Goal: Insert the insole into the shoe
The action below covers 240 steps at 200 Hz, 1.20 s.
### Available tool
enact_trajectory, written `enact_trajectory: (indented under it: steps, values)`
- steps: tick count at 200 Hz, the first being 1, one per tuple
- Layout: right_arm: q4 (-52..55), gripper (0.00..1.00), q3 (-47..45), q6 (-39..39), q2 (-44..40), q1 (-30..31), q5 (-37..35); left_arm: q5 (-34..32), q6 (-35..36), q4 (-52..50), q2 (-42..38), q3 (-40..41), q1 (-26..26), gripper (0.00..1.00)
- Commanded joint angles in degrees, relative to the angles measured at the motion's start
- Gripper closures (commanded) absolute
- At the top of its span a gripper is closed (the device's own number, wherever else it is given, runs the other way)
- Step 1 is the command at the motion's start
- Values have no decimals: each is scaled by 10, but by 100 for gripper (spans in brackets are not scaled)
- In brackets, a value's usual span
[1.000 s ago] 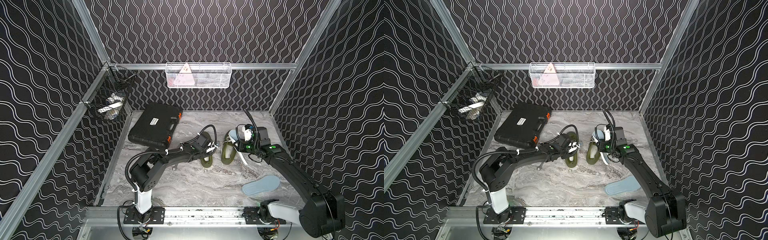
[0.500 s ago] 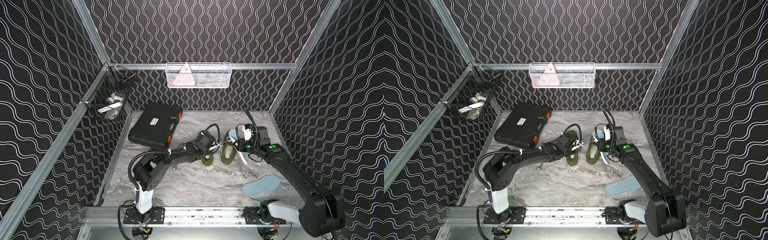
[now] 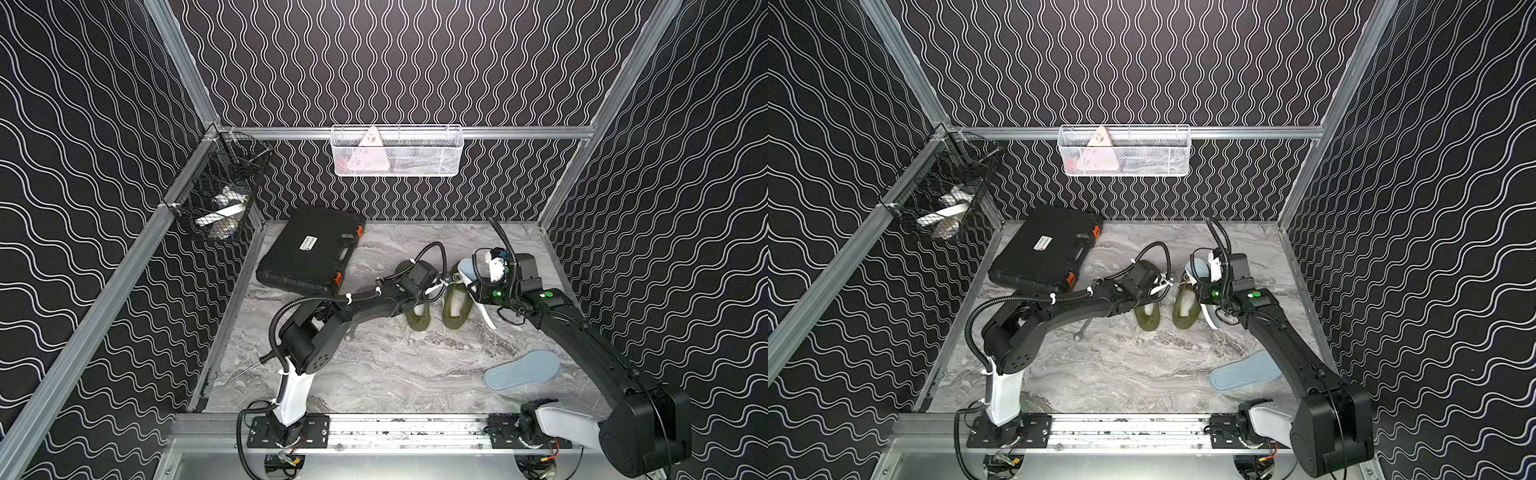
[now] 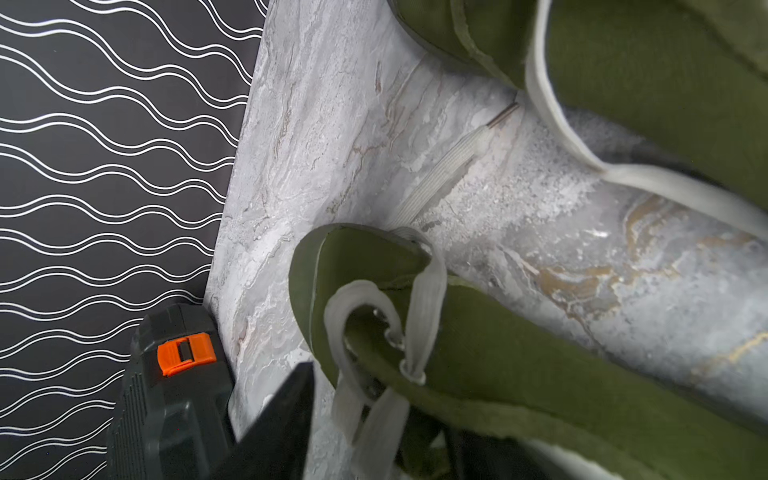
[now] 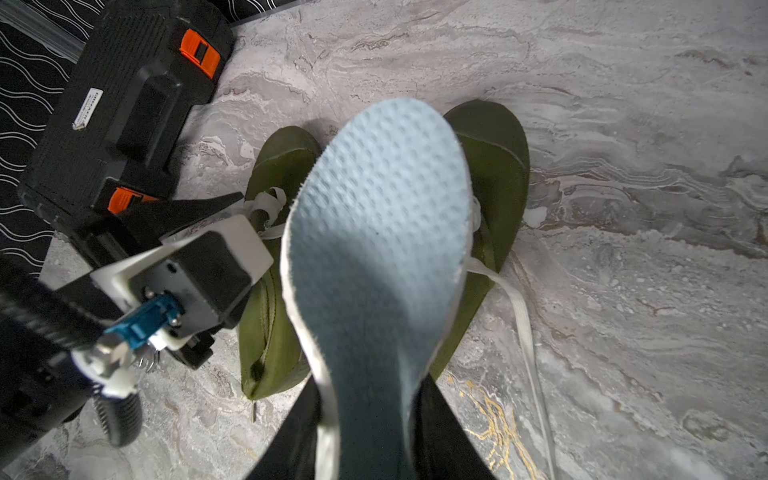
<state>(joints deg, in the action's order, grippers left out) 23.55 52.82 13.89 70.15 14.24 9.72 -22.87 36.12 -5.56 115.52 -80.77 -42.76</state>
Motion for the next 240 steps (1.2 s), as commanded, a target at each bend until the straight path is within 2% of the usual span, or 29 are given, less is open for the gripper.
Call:
enact_trajectory:
  steps: [1, 22, 38, 67, 110, 140, 155, 184, 225, 240]
  values:
    - [7, 63, 6, -8, -2, 0, -4, 5, 8, -54, 6, -33, 5, 75]
    - [16, 64, 11, -11, -4, 0, -8, 54, -8, -155, 14, -82, 14, 94]
    - [22, 64, 15, -12, -5, 0, -10, 91, -28, -250, 29, -149, 26, 100]
    - [45, 64, 25, -17, -2, 0, -20, 155, -66, -417, 71, -268, 44, 100]
    - [99, 65, 47, -24, 9, 3, -14, 274, -122, -493, 86, -323, 73, 100]
    - [141, 66, 62, -34, 12, 15, -9, 410, -188, -495, 90, -315, 108, 100]
    - [166, 66, 73, -50, 17, 21, -7, 453, -233, -481, 90, -301, 124, 100]
    - [222, 66, 109, -85, 33, 40, -17, 559, -324, -398, 72, -230, 161, 100]
    - [285, 66, 158, -107, 72, 115, -53, 634, -403, -340, 64, -177, 186, 100]
    - [305, 66, 172, -110, 89, 161, -80, 651, -425, -331, 56, -167, 193, 100]
